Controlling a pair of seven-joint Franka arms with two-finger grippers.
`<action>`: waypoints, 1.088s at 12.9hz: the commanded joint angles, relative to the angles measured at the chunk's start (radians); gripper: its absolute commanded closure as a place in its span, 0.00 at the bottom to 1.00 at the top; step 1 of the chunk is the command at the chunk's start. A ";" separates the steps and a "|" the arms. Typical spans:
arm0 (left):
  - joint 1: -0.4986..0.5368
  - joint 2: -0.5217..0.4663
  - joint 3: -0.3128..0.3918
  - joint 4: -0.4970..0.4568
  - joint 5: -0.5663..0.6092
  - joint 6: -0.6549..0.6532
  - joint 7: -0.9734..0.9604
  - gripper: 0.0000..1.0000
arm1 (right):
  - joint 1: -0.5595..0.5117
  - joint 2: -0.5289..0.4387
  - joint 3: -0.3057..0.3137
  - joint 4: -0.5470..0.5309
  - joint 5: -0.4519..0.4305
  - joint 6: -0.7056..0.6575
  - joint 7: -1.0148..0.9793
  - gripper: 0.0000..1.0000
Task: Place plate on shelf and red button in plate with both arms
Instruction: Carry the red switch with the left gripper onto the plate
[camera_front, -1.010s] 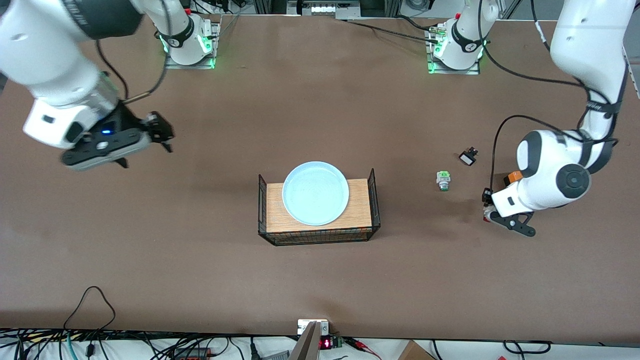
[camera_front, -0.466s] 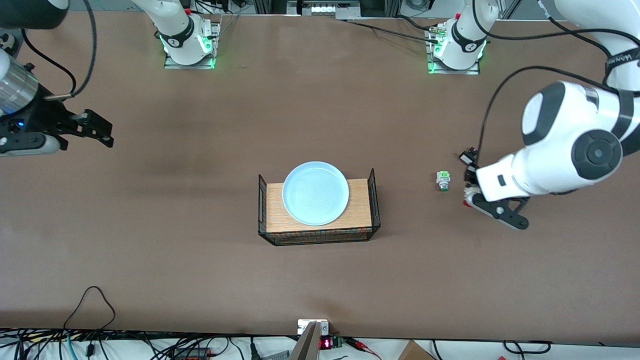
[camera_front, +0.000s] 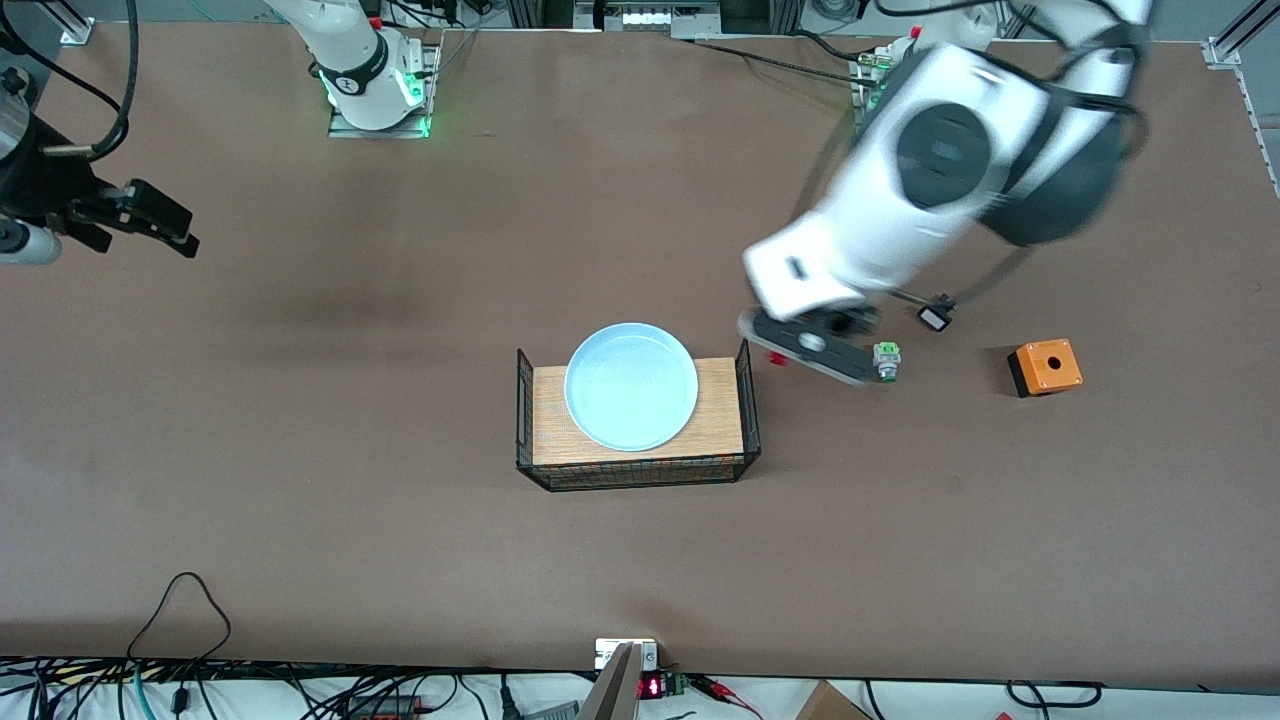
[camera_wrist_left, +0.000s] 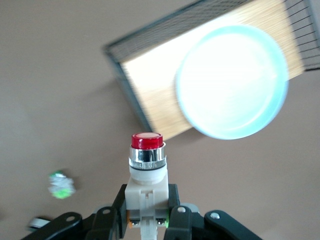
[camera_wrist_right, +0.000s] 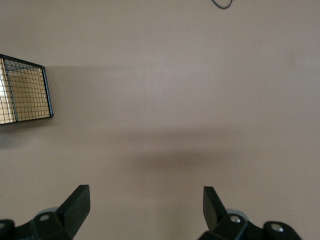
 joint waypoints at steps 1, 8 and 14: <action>-0.117 0.133 0.035 0.125 0.005 0.084 -0.162 0.82 | -0.014 -0.080 0.018 -0.100 0.024 0.006 -0.001 0.00; -0.149 0.309 0.072 0.116 0.054 0.451 -0.198 0.82 | -0.005 -0.077 0.015 -0.091 0.023 -0.015 -0.007 0.00; -0.152 0.315 0.070 0.114 0.066 0.460 -0.204 0.00 | -0.017 -0.071 -0.022 -0.079 0.023 -0.008 -0.083 0.00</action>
